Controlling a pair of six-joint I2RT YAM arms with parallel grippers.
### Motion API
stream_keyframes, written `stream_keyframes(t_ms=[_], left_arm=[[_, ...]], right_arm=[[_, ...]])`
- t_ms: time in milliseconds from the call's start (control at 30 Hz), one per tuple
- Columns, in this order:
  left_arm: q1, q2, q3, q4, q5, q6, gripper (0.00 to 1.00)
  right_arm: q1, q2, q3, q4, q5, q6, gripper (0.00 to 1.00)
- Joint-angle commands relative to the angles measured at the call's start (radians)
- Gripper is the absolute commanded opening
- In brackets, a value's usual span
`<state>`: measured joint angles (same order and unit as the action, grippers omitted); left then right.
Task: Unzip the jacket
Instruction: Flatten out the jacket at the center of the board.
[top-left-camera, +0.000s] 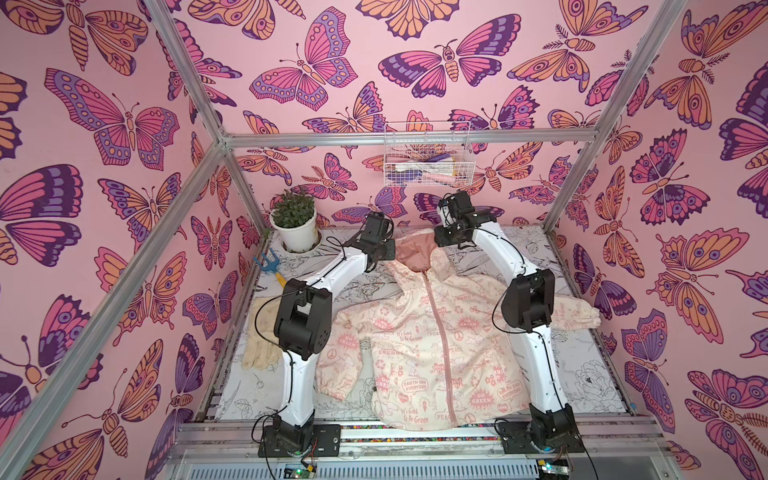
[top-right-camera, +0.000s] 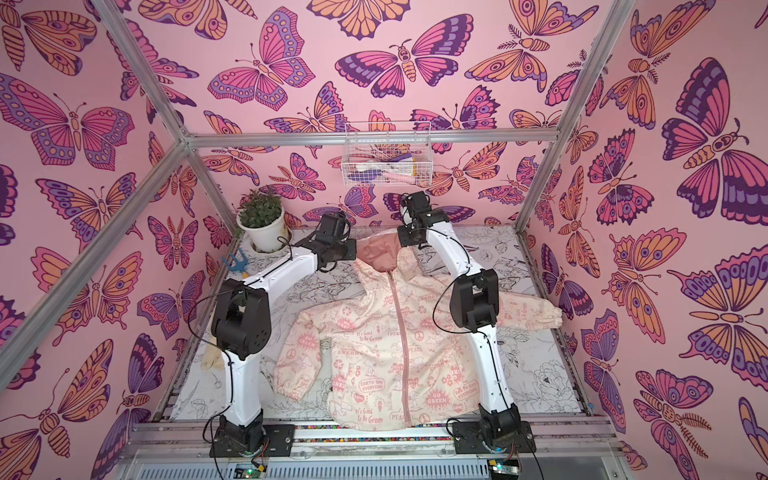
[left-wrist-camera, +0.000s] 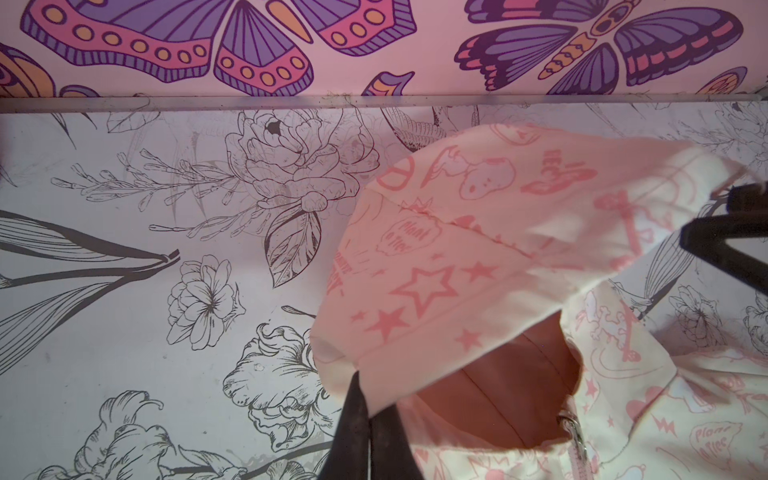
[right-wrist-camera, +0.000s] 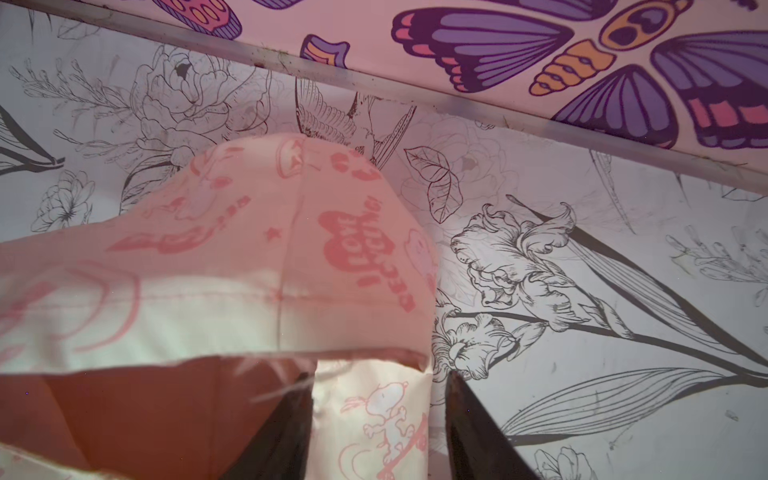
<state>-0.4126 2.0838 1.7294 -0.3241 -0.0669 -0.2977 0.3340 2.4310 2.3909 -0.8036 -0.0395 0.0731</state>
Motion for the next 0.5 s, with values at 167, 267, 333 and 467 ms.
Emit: stream_keyframes(t_ms=[167, 267, 333, 467], left_arm=[[0.023, 0.003, -0.019, -0.021, 0.031, -0.025, 0.0], [0.035, 0.005, -0.024, -0.021, 0.042, -0.038, 0.0], [0.043, 0.004, -0.028, -0.021, 0.049, -0.045, 0.0], [0.064, 0.015, -0.017, -0.021, 0.073, -0.057, 0.0]], right_arm=[[-0.013, 0.046, 0.044, 0.027, -0.041, 0.058, 0.63], [-0.014, 0.061, 0.044, 0.03, -0.007, 0.053, 0.64], [-0.017, 0.071, 0.046, 0.04, 0.014, 0.054, 0.62], [-0.041, 0.087, 0.067, 0.064, 0.019, 0.079, 0.33]])
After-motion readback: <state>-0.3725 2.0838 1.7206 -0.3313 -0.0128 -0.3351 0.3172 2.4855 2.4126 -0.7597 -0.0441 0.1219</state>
